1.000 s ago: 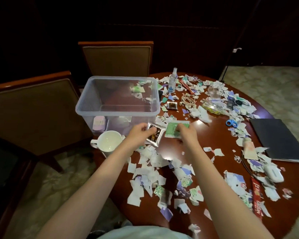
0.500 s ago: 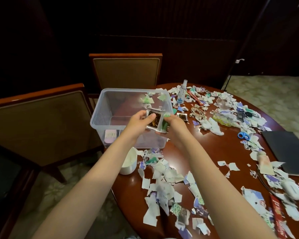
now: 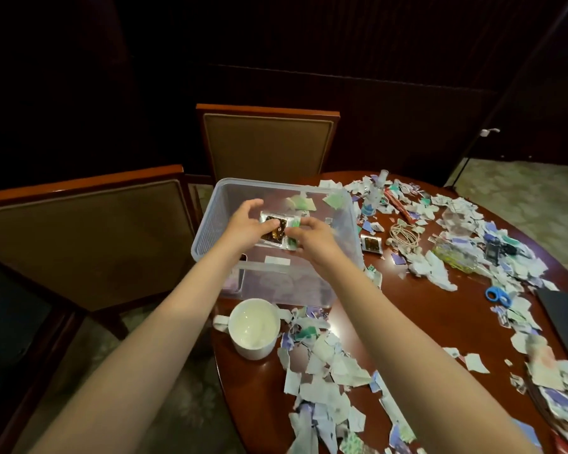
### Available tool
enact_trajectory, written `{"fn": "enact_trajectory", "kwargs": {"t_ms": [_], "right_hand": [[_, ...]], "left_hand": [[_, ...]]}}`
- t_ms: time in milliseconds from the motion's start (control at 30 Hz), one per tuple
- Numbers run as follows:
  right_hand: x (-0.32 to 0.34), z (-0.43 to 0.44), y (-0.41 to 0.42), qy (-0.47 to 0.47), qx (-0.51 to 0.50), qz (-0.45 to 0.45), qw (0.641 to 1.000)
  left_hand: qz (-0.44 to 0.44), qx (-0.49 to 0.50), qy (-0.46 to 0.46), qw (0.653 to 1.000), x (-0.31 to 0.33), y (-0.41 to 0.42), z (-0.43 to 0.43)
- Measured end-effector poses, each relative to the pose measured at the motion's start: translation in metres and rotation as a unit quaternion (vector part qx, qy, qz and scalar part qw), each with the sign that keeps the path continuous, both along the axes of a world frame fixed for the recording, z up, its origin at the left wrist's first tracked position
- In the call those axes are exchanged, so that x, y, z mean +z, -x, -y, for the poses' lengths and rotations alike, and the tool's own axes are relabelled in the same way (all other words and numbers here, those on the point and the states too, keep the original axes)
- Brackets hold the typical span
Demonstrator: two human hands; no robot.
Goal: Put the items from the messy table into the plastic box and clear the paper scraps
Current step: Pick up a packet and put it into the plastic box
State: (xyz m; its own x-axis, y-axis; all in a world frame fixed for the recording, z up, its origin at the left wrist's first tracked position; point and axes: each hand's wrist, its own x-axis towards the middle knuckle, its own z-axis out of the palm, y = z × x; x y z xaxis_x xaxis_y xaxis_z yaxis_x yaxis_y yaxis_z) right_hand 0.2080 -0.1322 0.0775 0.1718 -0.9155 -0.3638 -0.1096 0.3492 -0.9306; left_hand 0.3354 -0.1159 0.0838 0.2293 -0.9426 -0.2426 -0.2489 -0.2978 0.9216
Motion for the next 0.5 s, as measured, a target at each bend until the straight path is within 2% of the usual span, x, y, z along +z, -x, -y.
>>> {"fn": "enact_trajectory", "kwargs": {"t_ms": [200,333,500], "right_hand": [[-0.021,0.039,-0.031,-0.042,0.016,-0.059,0.997],[-0.031,0.059,-0.046,-0.113,0.027,-0.046,0.992],[-0.034,0.078,-0.057,-0.156,0.088,-0.097,0.979]], "left_hand": [[0.060,-0.039,-0.045,0.996,-0.008,-0.032,0.041],[0.139,-0.043,-0.057,0.988,-0.026,-0.047,0.069],[0.227,-0.052,-0.095,0.968,-0.054,-0.054,0.094]]}}
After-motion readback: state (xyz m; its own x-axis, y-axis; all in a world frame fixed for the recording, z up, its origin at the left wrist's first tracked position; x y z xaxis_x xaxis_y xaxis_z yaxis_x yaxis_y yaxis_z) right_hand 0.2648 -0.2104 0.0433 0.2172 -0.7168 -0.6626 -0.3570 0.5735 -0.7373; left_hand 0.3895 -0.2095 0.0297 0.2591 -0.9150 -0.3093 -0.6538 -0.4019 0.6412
